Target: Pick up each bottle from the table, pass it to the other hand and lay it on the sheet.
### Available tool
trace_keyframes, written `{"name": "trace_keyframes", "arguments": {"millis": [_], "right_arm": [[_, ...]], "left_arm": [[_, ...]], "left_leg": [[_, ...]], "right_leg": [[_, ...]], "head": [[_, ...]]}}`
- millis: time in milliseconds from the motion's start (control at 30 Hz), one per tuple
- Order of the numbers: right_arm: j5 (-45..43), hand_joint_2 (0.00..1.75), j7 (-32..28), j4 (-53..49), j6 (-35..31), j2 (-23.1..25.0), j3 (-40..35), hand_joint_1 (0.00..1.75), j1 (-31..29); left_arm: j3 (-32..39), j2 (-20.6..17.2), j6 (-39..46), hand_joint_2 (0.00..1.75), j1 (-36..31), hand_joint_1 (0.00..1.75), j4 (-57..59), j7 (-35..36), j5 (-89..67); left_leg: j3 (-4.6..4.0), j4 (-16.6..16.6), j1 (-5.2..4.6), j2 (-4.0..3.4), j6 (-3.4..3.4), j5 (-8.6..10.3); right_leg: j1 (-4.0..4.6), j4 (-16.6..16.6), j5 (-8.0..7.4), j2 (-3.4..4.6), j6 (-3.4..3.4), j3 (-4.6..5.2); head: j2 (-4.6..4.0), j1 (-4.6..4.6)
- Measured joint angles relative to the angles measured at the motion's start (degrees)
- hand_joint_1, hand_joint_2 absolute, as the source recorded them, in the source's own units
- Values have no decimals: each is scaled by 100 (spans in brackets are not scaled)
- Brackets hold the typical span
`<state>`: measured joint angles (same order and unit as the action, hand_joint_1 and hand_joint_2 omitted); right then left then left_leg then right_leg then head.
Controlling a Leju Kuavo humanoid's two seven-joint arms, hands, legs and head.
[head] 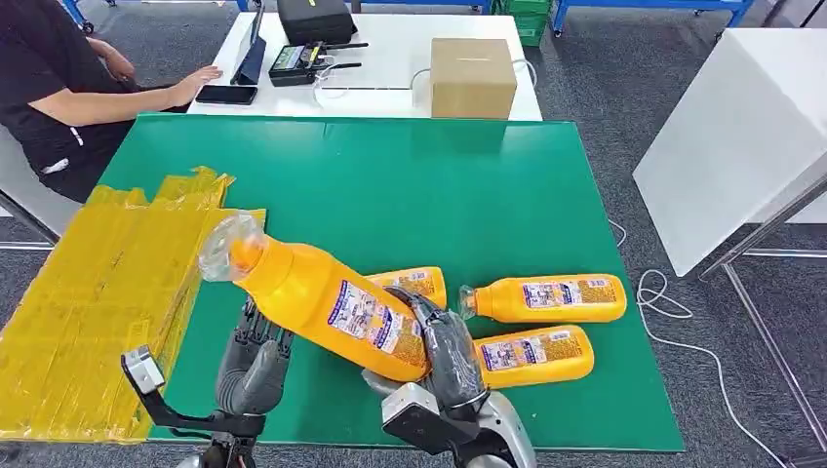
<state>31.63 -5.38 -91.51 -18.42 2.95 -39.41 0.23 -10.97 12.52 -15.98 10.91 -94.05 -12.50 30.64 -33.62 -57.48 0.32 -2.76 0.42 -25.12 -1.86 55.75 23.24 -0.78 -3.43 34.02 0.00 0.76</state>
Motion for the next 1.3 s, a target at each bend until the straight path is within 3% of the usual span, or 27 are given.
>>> {"name": "trace_keyframes", "arguments": {"millis": [867,1300], "right_arm": [[-267,175,197,909,761,74,11,175,-186],[258,175,647,1843,1714,160,-415,175,-838]], "left_arm": [[-96,-87,-505,175,-192,0,310,68,15],[-140,-157,-581,175,-312,0,516,-147,-774]], "left_leg": [[0,0,1,1,1,1],[0,-1,1,1,4,4]], "right_leg": [[1,1,0,-1,0,0],[1,1,-1,-1,0,1]], "head": [[0,-2],[0,0]]}}
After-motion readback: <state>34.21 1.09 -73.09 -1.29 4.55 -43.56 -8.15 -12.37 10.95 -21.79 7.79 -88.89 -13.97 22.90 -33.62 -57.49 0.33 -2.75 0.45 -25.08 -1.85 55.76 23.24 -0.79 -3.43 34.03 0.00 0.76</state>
